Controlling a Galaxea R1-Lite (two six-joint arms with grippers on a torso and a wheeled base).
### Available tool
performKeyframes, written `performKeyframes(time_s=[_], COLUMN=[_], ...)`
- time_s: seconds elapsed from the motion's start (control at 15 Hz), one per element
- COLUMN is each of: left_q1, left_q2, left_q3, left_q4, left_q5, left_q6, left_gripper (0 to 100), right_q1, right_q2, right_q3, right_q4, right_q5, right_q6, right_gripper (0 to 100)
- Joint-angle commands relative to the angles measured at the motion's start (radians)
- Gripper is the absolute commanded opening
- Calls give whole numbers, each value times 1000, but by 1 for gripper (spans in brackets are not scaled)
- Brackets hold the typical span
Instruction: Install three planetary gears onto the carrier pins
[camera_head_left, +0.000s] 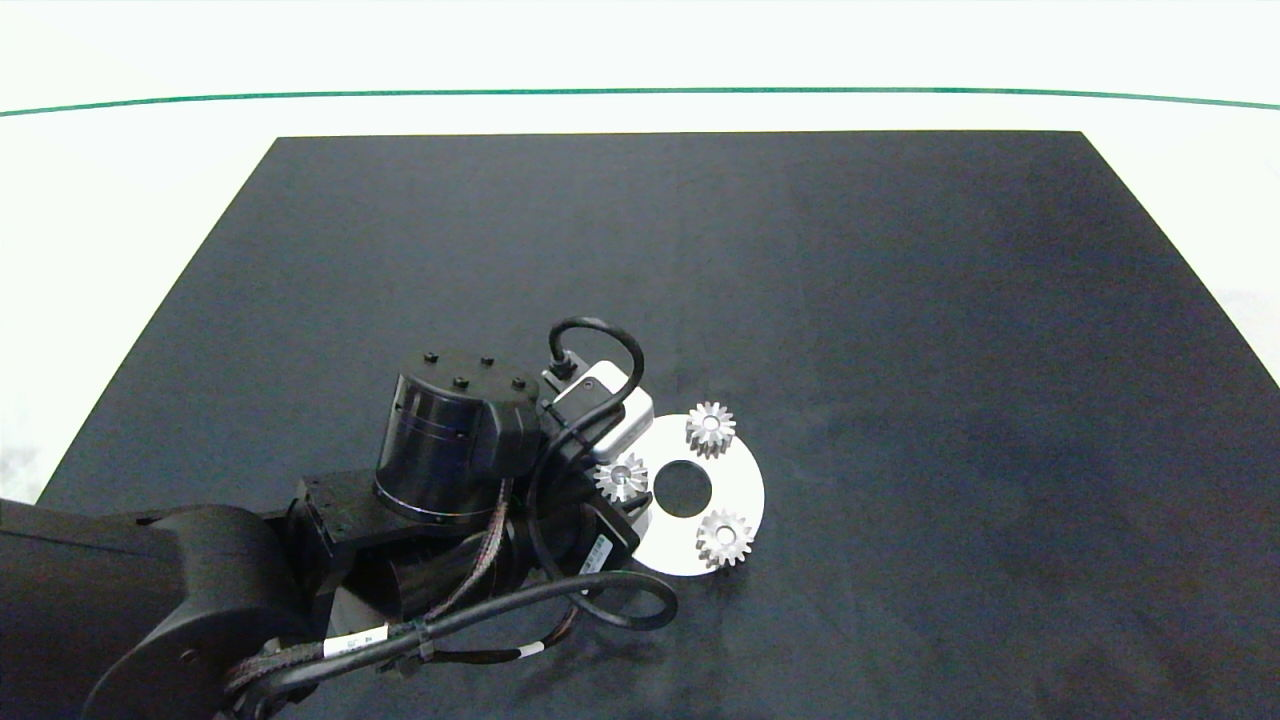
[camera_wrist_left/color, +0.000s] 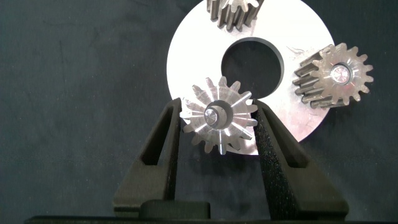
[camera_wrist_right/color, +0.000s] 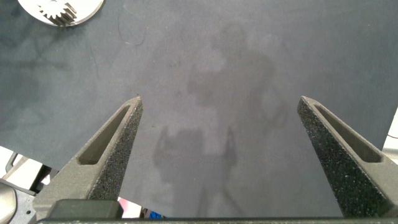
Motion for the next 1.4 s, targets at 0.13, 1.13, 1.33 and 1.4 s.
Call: performKeyframes(time_s=[0.13, 1.13, 1.33, 1.4], left_q1=[3, 4, 9, 9], left_q2=[3, 14, 6, 6], left_q3=[0, -3, -3, -3], left_q4=[-3, -7, -7, -5], left_q5=[1, -1, -1, -1], left_q6=[0, -1, 0, 0], left_gripper=[7, 7, 7, 7], right_q1=[1, 1, 1, 1], right_q2=[0, 2, 0, 0], right_q3=[0, 3, 5, 3], right_q4=[3, 3, 3, 3], right_q5=[-1, 3, 3, 4], right_q6=[-2, -2, -2, -2], right_gripper=[100, 100, 100, 100])
